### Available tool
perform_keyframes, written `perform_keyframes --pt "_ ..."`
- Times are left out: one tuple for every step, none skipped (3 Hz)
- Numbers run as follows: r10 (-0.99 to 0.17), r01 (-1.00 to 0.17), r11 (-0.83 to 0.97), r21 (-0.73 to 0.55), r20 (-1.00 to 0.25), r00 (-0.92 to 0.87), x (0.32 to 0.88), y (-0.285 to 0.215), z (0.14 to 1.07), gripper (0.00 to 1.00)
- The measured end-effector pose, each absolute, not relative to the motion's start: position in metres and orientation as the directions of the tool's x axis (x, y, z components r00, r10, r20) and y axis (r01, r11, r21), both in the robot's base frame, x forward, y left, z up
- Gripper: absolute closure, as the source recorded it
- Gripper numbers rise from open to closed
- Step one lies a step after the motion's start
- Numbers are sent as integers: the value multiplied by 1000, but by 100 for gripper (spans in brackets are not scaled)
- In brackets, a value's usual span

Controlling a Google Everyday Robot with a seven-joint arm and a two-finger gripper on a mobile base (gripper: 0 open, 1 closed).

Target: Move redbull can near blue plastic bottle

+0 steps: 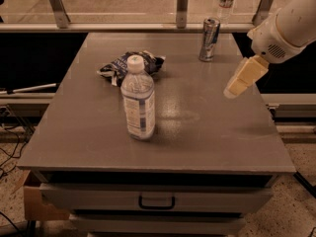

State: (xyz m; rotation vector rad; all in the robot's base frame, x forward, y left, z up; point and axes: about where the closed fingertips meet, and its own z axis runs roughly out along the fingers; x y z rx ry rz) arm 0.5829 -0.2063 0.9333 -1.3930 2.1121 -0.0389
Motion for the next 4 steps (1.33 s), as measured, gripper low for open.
perform_keyframes --pt "-819 -787 500 -361 -491 -295 600 -214 933 0" --pt "-783 -742 560 -369 -529 -328 627 -223 932 0" --pt "-729 -700 622 -350 -586 -354 654 -231 929 0" --pt "-650 -672 675 -303 -674 -349 695 -234 921 0"
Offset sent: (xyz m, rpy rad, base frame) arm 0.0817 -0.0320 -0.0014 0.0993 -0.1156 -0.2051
